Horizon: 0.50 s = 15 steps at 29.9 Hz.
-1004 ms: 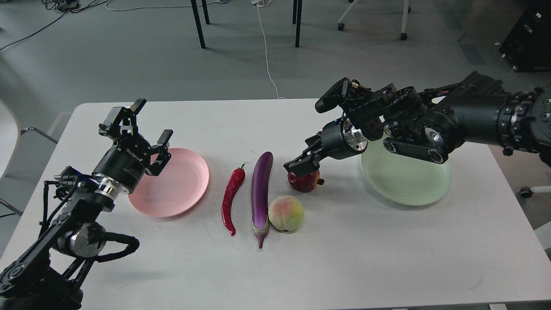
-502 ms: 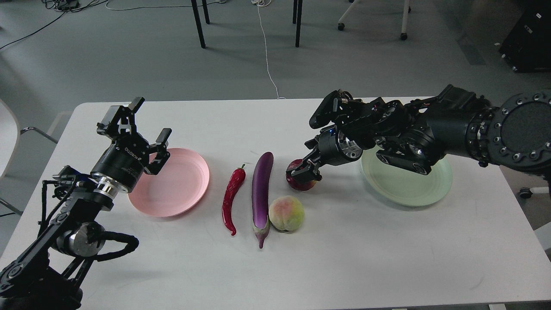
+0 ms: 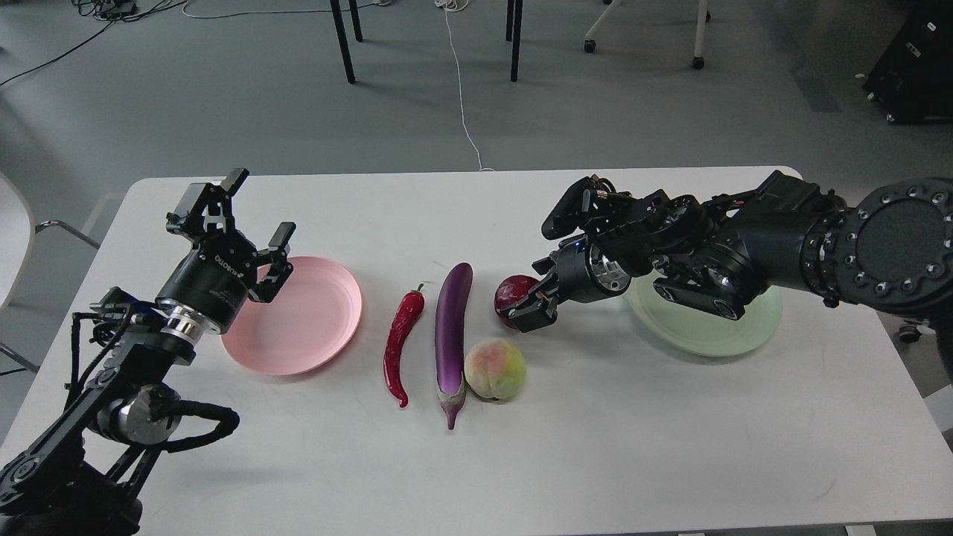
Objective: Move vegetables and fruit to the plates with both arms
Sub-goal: 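Grasp the red pomegranate with the right gripper and lift it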
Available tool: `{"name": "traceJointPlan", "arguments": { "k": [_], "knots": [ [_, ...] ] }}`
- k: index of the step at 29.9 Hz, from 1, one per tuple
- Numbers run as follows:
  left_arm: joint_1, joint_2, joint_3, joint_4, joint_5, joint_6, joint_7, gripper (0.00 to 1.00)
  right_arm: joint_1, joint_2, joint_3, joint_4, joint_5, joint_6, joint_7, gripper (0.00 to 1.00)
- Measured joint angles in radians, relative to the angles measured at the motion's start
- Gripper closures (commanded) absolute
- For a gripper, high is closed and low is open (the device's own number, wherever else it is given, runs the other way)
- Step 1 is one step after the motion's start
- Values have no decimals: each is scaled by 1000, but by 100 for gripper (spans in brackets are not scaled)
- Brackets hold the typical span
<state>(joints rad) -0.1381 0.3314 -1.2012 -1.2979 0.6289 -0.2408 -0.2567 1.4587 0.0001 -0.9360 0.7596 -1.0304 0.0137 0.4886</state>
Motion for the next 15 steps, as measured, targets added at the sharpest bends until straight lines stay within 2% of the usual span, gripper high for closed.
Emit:
{"name": "traceJointPlan", "arguments": {
  "k": [3, 5, 8, 11, 15],
  "knots": [
    [1, 0, 0, 0, 0, 0, 0, 2, -6, 0, -2, 4, -1, 0, 0, 22],
    [3, 0, 0, 0, 0, 0, 0, 2, -8, 0, -3, 4, -3, 0, 0, 39],
    [6, 0, 0, 0, 0, 0, 0, 2, -9, 0, -3, 6, -5, 0, 0, 45],
    [7, 1, 0, 0, 0, 0, 0, 2, -8, 0, -3, 7, -5, 0, 0, 56],
    [7, 2, 0, 0, 0, 0, 0, 2, 9, 0, -3, 13, -7, 0, 0, 57]
  ]
}}
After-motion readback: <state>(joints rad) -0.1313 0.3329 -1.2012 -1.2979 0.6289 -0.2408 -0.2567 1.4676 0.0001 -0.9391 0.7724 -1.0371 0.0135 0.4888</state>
